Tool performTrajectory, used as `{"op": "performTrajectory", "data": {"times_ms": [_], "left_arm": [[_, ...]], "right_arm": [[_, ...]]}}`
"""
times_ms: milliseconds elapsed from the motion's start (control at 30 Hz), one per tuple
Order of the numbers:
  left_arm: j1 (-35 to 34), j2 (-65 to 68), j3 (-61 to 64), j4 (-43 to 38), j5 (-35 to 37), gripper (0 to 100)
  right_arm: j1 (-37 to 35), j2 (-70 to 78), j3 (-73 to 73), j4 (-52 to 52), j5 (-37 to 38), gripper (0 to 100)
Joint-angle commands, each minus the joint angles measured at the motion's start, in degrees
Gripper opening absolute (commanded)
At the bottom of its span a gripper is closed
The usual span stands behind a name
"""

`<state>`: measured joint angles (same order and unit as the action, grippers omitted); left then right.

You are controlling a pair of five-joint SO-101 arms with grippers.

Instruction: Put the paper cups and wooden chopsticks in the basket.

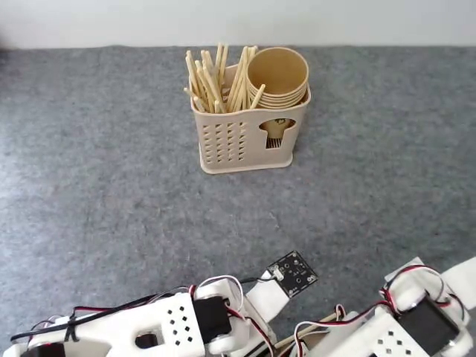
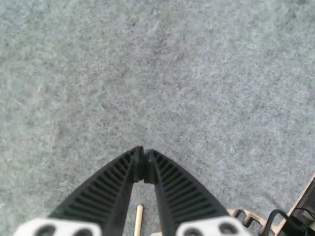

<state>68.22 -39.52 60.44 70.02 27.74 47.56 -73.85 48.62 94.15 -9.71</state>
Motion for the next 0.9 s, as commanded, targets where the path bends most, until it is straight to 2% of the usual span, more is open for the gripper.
{"op": "performTrajectory", "data": {"times_ms": [0, 133, 367, 600, 867], "left_arm": [[-0.3, 4.3, -3.3, -0.4, -0.4, 21], [-0.3, 16.0, -5.8, -3.5, -0.4, 21], [0.0, 36.7, -20.0, 2.6, -0.3, 21], [0.1, 48.1, -27.1, 5.5, -0.3, 21], [0.1, 48.6, -27.6, 5.4, -0.4, 3]], "right_arm": [[0.2, -0.2, -0.3, 0.2, -0.5, 0.8], [0.2, -0.2, -0.3, 0.2, -0.5, 0.8], [0.2, -0.2, -0.3, 0.2, -0.2, 0.8], [0.2, -0.6, -0.3, 0.1, -0.2, 0.8], [0.2, -0.7, -0.3, 0.0, -0.2, 0.8]]}}
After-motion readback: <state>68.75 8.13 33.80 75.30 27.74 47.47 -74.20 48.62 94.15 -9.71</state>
